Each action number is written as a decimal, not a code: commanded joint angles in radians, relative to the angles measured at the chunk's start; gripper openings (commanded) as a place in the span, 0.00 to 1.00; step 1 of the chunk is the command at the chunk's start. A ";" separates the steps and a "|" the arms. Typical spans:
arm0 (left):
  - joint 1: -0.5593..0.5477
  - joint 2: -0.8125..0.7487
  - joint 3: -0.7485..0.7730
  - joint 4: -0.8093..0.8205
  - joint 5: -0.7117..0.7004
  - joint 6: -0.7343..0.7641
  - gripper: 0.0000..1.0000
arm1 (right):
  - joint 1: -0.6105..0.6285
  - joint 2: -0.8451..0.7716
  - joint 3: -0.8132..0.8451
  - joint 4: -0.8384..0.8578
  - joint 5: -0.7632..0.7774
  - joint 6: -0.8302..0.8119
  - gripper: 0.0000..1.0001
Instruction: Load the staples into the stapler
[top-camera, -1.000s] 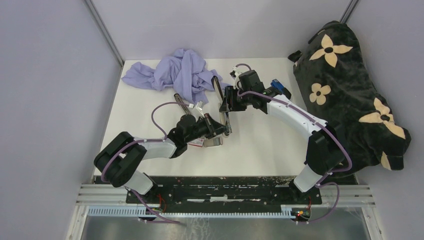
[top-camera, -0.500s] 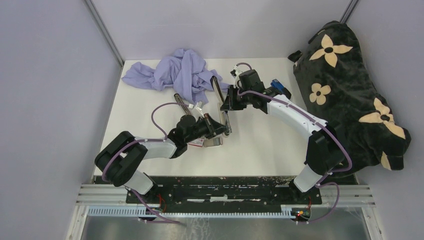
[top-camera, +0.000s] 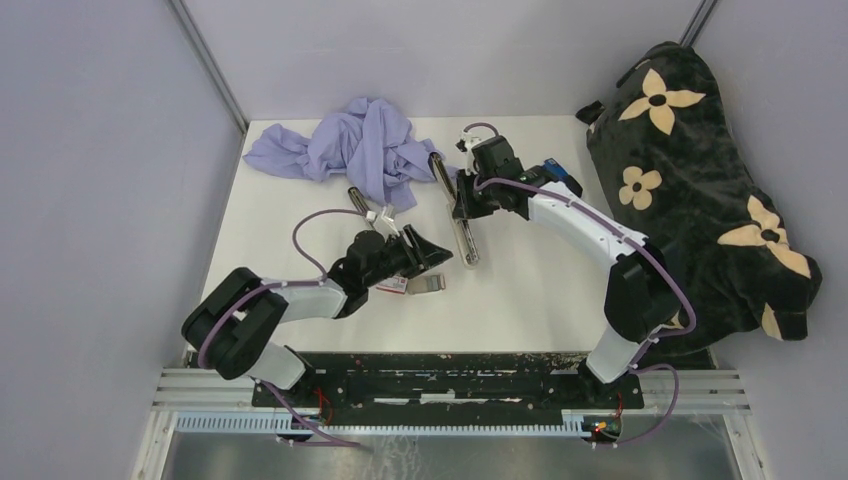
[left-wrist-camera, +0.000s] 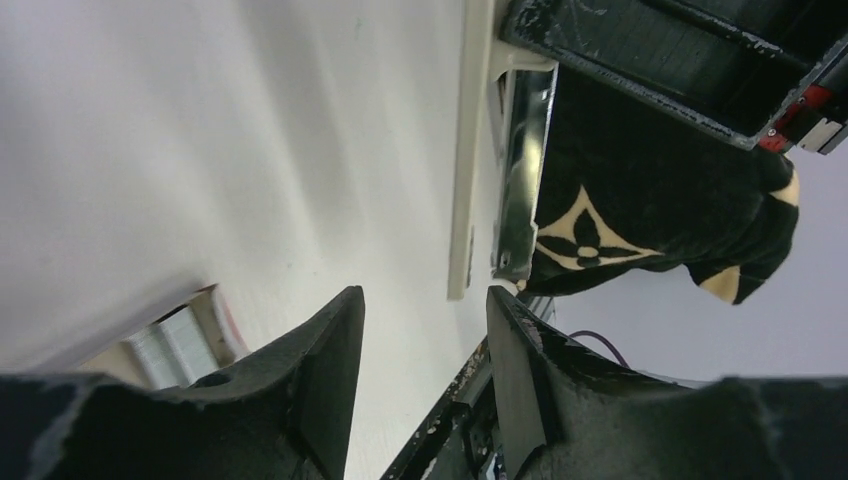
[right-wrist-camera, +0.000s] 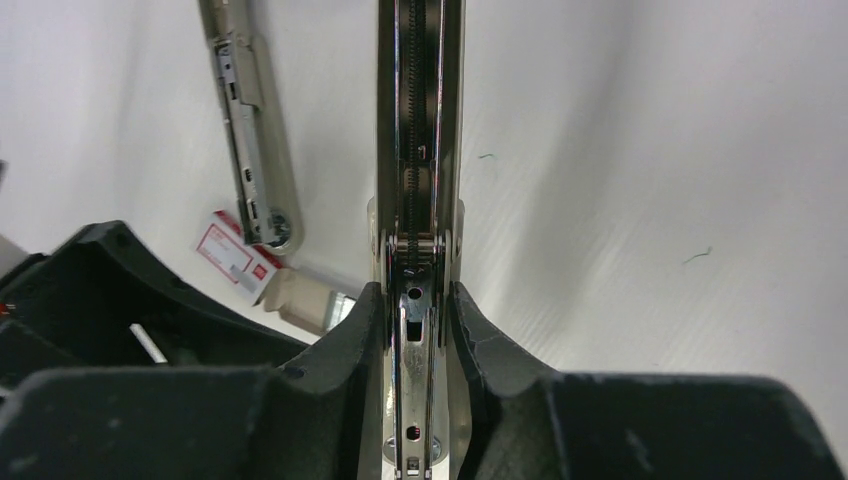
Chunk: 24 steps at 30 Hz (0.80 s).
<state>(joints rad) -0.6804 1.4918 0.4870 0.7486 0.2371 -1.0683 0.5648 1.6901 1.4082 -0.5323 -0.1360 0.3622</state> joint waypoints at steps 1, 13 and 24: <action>0.054 -0.098 -0.045 -0.111 -0.062 -0.004 0.57 | 0.002 0.040 0.095 0.000 0.099 -0.067 0.01; 0.186 -0.387 0.026 -0.596 -0.222 0.185 0.75 | 0.022 0.286 0.252 -0.081 0.272 -0.030 0.01; 0.204 -0.477 0.058 -0.741 -0.288 0.233 0.78 | 0.040 0.435 0.329 -0.138 0.332 -0.016 0.06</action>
<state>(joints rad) -0.4828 1.0374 0.5133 0.0517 -0.0086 -0.8909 0.5980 2.1204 1.6722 -0.6704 0.1452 0.3321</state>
